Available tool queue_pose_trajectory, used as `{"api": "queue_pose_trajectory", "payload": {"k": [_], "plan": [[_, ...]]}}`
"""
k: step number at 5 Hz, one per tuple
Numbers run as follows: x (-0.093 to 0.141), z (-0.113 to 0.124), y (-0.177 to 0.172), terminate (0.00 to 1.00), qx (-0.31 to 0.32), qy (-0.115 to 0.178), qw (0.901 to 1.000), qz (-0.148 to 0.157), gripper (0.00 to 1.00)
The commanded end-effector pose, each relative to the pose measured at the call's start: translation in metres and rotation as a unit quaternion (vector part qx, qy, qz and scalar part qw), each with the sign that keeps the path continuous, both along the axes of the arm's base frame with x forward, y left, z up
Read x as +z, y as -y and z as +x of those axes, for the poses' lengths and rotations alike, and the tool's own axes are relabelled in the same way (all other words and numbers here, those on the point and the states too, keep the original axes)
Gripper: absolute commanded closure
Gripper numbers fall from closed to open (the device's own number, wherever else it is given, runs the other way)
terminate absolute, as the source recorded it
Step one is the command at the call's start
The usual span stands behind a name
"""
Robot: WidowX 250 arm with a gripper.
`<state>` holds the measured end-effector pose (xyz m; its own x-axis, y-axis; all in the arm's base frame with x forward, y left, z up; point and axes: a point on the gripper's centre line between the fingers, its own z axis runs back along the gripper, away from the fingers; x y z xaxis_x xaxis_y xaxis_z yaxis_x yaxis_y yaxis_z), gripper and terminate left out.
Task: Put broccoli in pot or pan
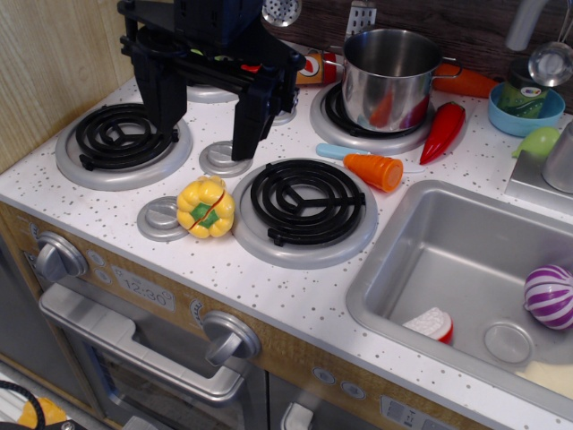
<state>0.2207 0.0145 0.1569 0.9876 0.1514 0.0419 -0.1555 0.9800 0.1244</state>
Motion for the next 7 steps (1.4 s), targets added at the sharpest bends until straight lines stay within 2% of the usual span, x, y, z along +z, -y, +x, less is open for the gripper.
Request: {"api": "queue_pose_trajectory", "payload": {"k": [1, 2, 3, 4, 5, 6, 7], "plan": [[0.0, 0.0, 0.0, 0.0, 0.0, 0.0, 1.0, 0.0, 0.0], [-0.008, 0.025, -0.039, 0.0, -0.045, 0.027, 0.9985, 0.016, 0.0], [-0.013, 0.07, -0.079, 0.0, -0.097, 0.044, 0.9941, 0.017, 0.0], [-0.024, 0.112, -0.113, 0.0, -0.126, 0.059, 0.9897, 0.036, 0.0], [-0.033, 0.141, -0.14, 0.0, -0.159, 0.086, 0.9821, 0.053, 0.0], [-0.043, 0.18, -0.179, 0.0, -0.2, 0.122, 0.9684, 0.085, 0.0], [-0.051, 0.205, -0.193, 0.0, -0.206, 0.177, 0.9548, 0.12, 0.0]]}}
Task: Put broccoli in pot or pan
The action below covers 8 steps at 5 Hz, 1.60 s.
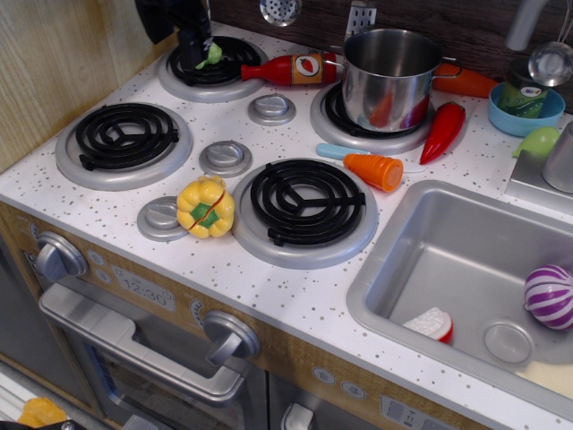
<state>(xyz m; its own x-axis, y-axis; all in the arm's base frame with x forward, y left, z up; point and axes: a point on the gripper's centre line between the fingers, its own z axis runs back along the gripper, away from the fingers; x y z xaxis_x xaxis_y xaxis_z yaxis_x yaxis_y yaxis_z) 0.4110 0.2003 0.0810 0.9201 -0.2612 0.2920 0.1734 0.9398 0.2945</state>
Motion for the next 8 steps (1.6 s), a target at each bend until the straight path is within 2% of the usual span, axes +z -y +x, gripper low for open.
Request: {"api": "queue_pose_trajectory", "payload": {"k": [1, 2, 4, 5, 6, 7, 8], "plan": [[0.022, 0.036, -0.025, 0.0, -0.036, 0.068, 0.9967, 0.026, 0.0], [0.018, 0.049, -0.031, 0.0, -0.049, 0.081, 0.9954, 0.016, 0.0], [0.004, 0.062, -0.026, 0.0, -0.06, 0.091, 0.994, -0.007, 0.0], [-0.006, 0.07, -0.031, 0.0, -0.064, 0.089, 0.9938, -0.016, 0.0], [-0.017, 0.074, -0.033, 0.0, -0.068, 0.071, 0.9946, -0.032, 0.0], [-0.019, 0.076, -0.034, 0.0, -0.05, 0.055, 0.9965, -0.039, 1.0], [-0.016, 0.075, -0.03, 0.0, -0.043, 0.047, 0.9956, -0.068, 1.0]]}}
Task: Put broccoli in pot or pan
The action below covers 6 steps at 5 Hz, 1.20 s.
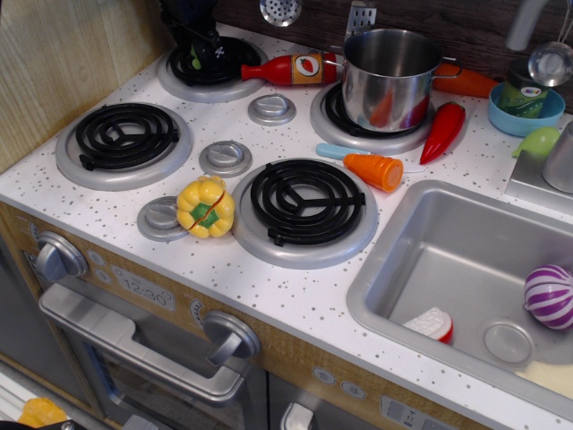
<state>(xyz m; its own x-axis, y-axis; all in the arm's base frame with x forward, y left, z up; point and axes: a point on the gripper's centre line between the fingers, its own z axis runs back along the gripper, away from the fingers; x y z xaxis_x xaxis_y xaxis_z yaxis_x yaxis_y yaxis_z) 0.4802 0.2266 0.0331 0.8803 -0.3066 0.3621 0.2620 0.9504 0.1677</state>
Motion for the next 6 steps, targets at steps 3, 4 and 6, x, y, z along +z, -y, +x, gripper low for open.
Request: {"api": "queue_pose_trajectory", "payload": {"k": [3, 4, 6], "plan": [[0.116, -0.035, 0.098, 0.0, 0.164, 0.073, 0.9834, 0.024, 1.0], [0.128, -0.031, 0.117, 0.0, 0.188, 0.097, 0.9769, 0.031, 1.0], [0.127, -0.015, 0.139, 0.0, 0.223, 0.16, 0.9612, 0.023, 1.0]]}}
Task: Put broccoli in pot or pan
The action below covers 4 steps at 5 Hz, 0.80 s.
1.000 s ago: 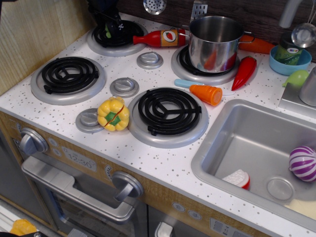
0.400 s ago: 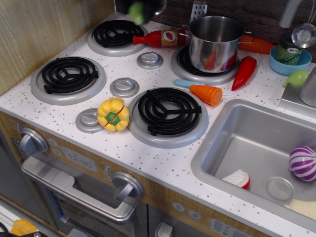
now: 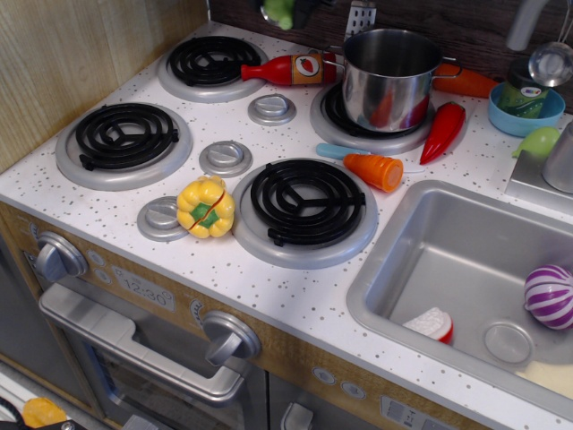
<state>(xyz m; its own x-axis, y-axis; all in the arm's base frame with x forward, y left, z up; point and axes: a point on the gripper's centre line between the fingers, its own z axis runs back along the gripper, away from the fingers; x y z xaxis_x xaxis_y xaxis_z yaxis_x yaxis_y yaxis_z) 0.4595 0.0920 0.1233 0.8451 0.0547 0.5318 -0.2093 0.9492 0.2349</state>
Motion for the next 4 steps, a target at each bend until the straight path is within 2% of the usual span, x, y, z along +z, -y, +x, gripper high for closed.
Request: {"api": "queue_pose_trajectory", "payload": {"k": [1, 2, 3, 4], "plan": [[0.034, 0.011, 0.003, 0.0, 0.01, 0.089, 0.996, -0.002, 1.0], [0.045, -0.012, -0.003, 0.0, 0.024, 0.096, 0.9949, 0.02, 1.0], [0.034, -0.034, 0.011, 0.0, 0.018, 0.096, 0.9949, 0.024, 1.0], [0.042, -0.027, 0.023, 0.0, -0.043, 0.104, 0.9937, -0.002, 1.0]]}}
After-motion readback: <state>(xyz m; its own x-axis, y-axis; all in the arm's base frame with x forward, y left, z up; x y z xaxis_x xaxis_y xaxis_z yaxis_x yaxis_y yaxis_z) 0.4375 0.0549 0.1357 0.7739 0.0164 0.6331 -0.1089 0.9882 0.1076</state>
